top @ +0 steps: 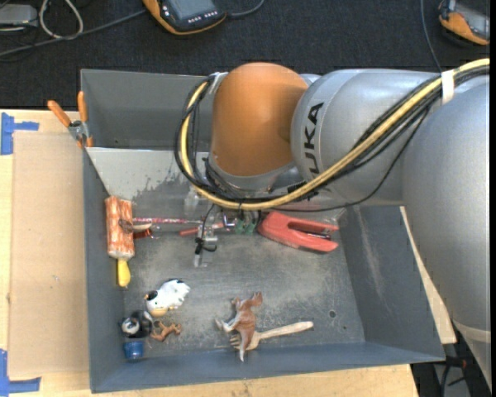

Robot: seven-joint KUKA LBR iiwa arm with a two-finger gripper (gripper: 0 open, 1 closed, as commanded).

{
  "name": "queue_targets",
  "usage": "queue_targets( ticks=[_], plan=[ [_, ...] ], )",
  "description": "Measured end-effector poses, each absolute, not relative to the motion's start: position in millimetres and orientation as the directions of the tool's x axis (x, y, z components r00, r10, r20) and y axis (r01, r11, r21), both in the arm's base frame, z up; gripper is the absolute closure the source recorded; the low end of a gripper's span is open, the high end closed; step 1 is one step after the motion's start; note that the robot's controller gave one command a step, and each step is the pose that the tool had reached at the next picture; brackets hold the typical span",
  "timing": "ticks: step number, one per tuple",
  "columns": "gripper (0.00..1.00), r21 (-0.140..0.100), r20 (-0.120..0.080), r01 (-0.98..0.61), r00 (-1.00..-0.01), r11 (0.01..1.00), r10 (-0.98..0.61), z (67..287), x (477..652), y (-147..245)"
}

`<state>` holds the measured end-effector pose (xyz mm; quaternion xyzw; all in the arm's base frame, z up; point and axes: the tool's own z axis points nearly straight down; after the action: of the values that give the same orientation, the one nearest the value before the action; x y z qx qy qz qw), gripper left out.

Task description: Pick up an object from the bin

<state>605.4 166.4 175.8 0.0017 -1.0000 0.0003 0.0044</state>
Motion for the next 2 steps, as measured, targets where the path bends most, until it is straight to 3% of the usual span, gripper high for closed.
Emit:
queue_targets(
  ticks=[1,2],
  plan=[
    [0.0,0.001,0.001,0.0,-1.0,1.0,0.0,180.5,607.3,165.7],
    [0.0,0.001,0.0,-0.089,-0.996,0.996,-0.089,130.6,582.0,158.6]
  ],
)
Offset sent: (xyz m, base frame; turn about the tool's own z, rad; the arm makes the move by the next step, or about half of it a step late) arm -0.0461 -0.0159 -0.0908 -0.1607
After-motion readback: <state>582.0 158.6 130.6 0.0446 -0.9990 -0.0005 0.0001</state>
